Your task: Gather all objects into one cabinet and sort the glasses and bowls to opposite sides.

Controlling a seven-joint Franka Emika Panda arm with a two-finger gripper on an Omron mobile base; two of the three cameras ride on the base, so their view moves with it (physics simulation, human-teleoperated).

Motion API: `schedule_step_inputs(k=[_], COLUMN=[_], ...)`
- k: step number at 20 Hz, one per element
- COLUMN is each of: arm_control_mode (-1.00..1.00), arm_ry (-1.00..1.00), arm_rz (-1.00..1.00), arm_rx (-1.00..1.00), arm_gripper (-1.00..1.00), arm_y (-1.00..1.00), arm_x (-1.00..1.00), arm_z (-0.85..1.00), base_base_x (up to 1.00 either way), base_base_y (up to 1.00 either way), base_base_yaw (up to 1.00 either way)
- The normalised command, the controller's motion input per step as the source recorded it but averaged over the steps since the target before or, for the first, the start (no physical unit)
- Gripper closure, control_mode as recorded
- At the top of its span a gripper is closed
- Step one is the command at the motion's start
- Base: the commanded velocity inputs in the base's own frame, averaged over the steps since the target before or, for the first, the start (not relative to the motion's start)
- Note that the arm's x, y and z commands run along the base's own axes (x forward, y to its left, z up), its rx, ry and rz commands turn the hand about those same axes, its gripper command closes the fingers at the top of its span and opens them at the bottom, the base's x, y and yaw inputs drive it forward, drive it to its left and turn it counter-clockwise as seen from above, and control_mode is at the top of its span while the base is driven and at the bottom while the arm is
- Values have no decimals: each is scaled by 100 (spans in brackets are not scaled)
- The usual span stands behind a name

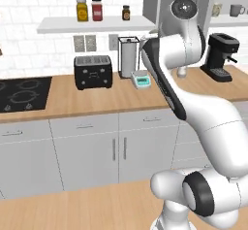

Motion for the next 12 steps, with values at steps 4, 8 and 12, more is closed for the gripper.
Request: schedule_step_inputs(k=[4,8,12], arm_control_mode=[100,100,100], arm_ry=[0,0,0], arm_rz=[0,0,0], arm_rx=[0,0,0], arm_gripper=[100,100,100], arm_y=[0,0,0], arm_x=[0,0,0], arm_z=[0,0,0], base_base_x=[-25,-18,-9], base_base_y=[-58,-56,-59], base_base_yaw=[-12,-11,-12])
